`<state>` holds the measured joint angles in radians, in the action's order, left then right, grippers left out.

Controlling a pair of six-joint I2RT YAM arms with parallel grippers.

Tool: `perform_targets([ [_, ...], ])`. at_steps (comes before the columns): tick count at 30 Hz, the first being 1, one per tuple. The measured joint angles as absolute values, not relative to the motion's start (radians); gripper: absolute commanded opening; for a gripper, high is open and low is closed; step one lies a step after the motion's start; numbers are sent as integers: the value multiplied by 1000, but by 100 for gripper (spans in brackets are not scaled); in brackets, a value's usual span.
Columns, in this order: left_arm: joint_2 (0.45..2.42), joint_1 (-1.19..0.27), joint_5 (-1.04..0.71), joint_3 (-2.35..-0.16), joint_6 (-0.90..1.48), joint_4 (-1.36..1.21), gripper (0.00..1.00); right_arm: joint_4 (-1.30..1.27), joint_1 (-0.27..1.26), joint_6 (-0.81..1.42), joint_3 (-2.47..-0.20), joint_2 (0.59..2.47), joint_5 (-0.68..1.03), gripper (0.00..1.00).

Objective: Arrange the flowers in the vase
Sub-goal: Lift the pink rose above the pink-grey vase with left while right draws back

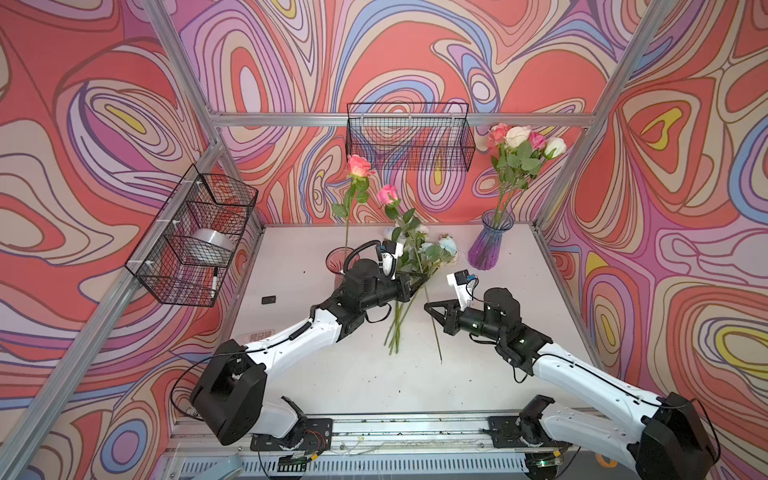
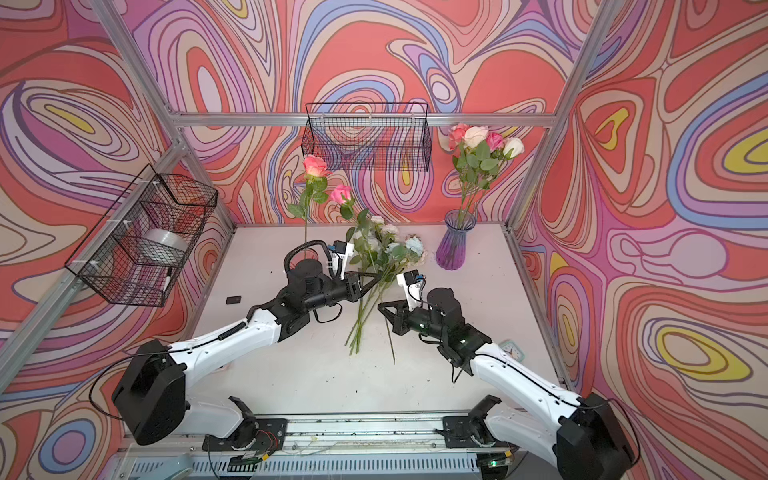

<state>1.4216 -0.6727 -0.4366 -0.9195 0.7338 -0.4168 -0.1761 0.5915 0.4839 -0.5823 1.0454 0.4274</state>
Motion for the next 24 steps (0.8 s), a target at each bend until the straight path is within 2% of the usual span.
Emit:
perform_targets([
  [1, 1422, -672, -437, -920, 734, -417, 0, -181, 591, 489, -581, 1045, 427, 0],
  [3, 1420, -673, -437, -921, 733, -419, 0, -190, 591, 497, -579, 1047, 430, 21],
  [7, 1411, -672, -421, -943, 698, -374, 0, -193, 593, 501, -579, 1047, 434, 40],
  [14, 1336, -668, -291, -1239, 436, -20, 0, -111, 595, 455, -579, 968, 314, 45],
  [18, 1256, -668, -105, -1435, 232, 130, 0, -101, 595, 446, -579, 955, 232, 45],
  [24, 1161, -638, 176, -1486, -18, 154, 0, -99, 595, 445, -579, 1002, 184, 45],
])
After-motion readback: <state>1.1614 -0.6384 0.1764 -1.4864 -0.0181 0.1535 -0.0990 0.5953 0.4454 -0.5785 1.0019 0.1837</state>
